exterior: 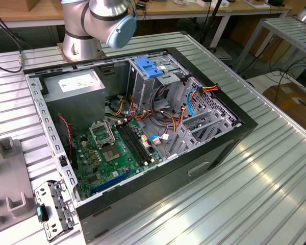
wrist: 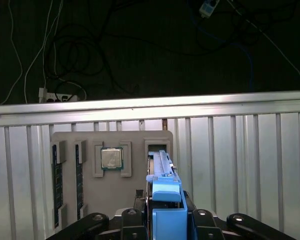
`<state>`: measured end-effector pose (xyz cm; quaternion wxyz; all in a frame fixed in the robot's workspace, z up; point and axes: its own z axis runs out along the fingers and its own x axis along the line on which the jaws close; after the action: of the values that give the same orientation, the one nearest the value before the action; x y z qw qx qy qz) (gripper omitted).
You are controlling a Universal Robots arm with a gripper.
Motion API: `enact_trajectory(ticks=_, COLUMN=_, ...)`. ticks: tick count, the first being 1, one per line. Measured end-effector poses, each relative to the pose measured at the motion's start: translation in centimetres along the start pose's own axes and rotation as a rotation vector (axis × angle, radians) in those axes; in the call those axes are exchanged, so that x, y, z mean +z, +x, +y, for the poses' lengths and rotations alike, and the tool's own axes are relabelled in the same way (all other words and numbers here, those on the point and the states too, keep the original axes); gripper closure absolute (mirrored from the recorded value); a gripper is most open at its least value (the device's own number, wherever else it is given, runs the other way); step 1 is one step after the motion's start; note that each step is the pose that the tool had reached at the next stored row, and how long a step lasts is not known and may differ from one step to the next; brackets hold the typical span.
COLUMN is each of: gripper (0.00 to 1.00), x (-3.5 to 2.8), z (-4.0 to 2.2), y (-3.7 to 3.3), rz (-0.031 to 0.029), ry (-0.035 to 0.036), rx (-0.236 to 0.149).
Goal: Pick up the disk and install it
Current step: 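Pick up the disk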
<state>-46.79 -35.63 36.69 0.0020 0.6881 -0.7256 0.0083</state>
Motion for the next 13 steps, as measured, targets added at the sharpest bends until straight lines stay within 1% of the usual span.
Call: enact_trajectory(ticks=13, gripper=0.63, x=-0.38, z=0.00, y=0.00, rz=0.0001, ry=-0.0001, rx=0.000)
